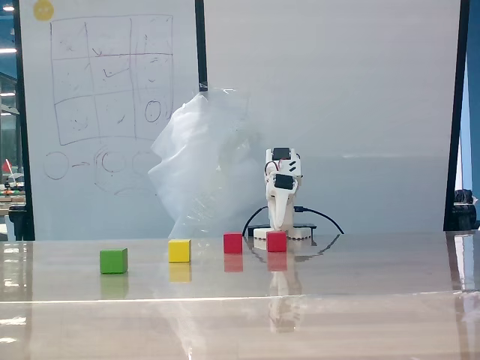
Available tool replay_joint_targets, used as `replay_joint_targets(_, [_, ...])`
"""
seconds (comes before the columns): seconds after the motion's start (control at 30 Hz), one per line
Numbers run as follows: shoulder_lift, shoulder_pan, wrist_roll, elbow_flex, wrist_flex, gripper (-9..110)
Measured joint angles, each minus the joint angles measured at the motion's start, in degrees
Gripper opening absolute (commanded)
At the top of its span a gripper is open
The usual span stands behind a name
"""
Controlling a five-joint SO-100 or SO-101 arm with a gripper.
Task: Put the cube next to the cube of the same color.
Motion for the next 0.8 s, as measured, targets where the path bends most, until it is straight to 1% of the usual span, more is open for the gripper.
replay_joint_targets(0.8, [0.0,0.0,0.0,0.0,0.0,0])
